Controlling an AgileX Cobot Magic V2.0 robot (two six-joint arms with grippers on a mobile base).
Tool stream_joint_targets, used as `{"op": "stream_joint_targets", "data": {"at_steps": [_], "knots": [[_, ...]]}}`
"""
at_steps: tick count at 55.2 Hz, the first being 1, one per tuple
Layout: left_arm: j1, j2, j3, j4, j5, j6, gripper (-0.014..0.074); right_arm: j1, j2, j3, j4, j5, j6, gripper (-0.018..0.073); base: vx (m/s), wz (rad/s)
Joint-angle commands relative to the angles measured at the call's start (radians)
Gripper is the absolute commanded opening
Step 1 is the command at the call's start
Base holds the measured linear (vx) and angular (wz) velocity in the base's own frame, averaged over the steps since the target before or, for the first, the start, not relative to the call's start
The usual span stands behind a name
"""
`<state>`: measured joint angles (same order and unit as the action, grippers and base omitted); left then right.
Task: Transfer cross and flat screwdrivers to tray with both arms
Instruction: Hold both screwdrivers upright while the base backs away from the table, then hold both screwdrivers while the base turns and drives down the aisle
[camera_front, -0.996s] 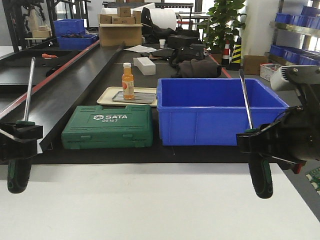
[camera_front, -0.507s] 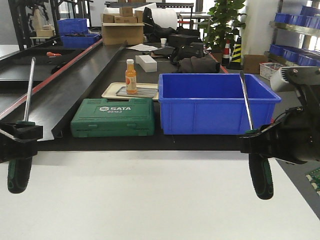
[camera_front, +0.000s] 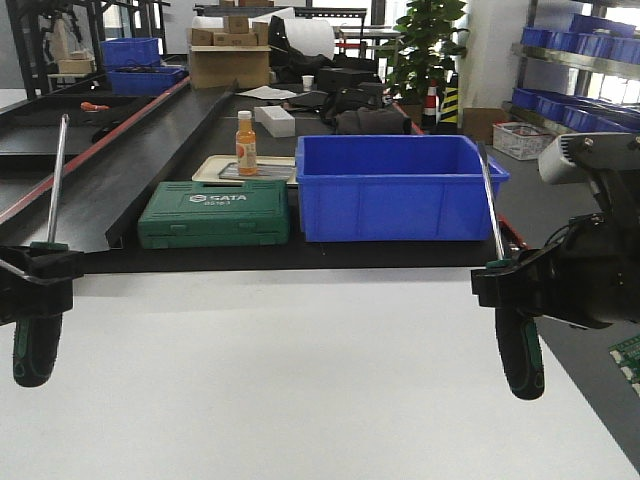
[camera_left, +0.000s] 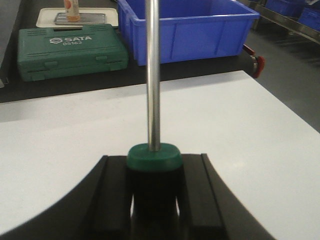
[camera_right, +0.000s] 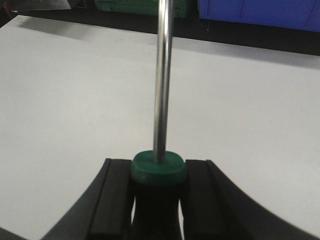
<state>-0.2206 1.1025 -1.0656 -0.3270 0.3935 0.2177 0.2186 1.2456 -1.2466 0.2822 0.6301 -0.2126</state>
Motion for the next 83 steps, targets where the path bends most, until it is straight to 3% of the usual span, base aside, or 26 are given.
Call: {"op": "stream_joint_targets", "data": {"at_steps": [1,50,83], "knots": [[-0.004,-0.021,-0.038,-0.018,-0.089,-0.002,0.0003,-0.001,-0.026,-0.038,0.013,-0.08,-0.007,-0.0008,-0.27,-0.25],[-0.004,-0.021,-0.038,-0.018,-0.088,-0.002,0.0003,-0.001,-0.026,-0.038,0.013,-0.082,-0.007,-0.0008,-0.2,-0.63],[-0.004,-0.021,-0.038,-0.018,-0.088,-0.002,0.0003,-0.001,-0.026,-0.038,0.014,-0.081,-0.007,-0.0008,0.0,-0.66]]}}
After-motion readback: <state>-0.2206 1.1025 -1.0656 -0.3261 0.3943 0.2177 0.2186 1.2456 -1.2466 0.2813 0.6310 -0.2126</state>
